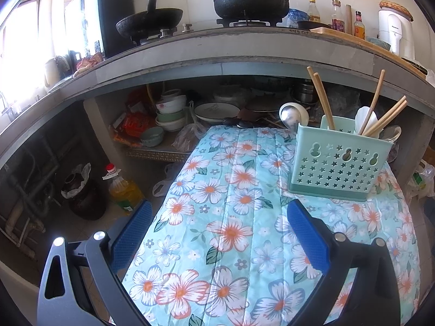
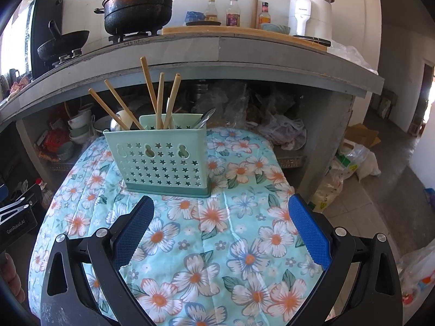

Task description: Organize utensils

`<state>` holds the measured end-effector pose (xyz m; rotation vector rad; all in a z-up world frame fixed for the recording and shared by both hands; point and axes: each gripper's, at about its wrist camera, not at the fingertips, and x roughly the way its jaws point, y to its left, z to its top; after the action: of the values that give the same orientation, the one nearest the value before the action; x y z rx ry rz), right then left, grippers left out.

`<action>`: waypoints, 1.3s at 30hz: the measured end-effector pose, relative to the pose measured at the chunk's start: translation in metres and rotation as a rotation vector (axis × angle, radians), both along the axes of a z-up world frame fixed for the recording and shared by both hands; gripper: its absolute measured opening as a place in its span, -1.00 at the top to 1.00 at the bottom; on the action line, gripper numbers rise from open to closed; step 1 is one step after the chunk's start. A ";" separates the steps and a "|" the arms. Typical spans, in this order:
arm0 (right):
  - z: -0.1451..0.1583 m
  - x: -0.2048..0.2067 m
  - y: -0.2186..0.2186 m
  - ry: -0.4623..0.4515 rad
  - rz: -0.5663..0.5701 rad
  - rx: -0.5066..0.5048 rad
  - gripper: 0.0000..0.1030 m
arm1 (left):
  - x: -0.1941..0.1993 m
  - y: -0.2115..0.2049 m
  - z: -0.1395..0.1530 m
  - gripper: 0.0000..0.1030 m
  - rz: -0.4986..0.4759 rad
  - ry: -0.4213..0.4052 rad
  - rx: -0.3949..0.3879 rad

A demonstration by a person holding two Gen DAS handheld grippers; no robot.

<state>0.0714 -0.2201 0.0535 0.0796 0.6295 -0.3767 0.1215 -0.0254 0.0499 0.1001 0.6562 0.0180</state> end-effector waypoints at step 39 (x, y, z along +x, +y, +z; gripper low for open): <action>0.004 0.003 0.002 0.000 0.023 -0.001 -0.85 | -0.001 -0.002 0.003 -0.89 0.005 -0.012 0.011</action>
<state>0.0744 -0.2181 0.0574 0.0714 0.6302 -0.3543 0.1202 -0.0274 0.0530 0.1093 0.6447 0.0266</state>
